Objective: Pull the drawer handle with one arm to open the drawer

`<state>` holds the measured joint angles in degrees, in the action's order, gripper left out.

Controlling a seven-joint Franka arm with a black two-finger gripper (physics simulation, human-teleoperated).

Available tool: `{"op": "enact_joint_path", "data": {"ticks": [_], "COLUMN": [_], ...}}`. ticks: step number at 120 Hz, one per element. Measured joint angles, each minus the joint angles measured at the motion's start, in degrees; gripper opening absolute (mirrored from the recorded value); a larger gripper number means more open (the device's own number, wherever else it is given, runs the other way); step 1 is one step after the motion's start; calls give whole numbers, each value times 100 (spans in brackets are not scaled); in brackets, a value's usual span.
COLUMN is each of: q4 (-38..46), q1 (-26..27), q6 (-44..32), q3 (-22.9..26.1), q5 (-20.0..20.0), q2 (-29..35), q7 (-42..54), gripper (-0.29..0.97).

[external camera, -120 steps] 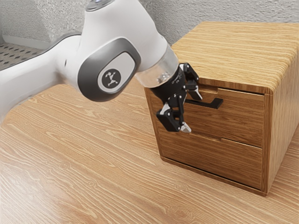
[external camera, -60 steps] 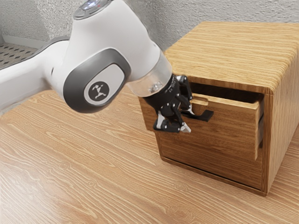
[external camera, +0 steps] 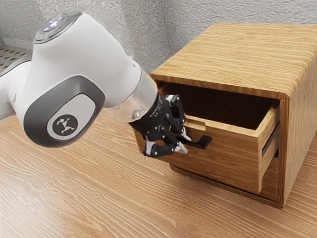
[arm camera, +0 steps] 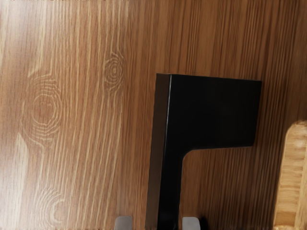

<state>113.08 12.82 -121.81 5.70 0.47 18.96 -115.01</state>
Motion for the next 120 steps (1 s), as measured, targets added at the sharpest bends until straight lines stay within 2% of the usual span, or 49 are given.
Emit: {"op": "enact_joint_path", "data": {"ticks": [62,120], "q4": [998,1755], "q1": [-58,-62], "q6": [-75,-46], "q3": [388,464], "q5": [-23,-33], "q2": [1186,2137], "q7": [37,52], "gripper": [-8,-8]}}
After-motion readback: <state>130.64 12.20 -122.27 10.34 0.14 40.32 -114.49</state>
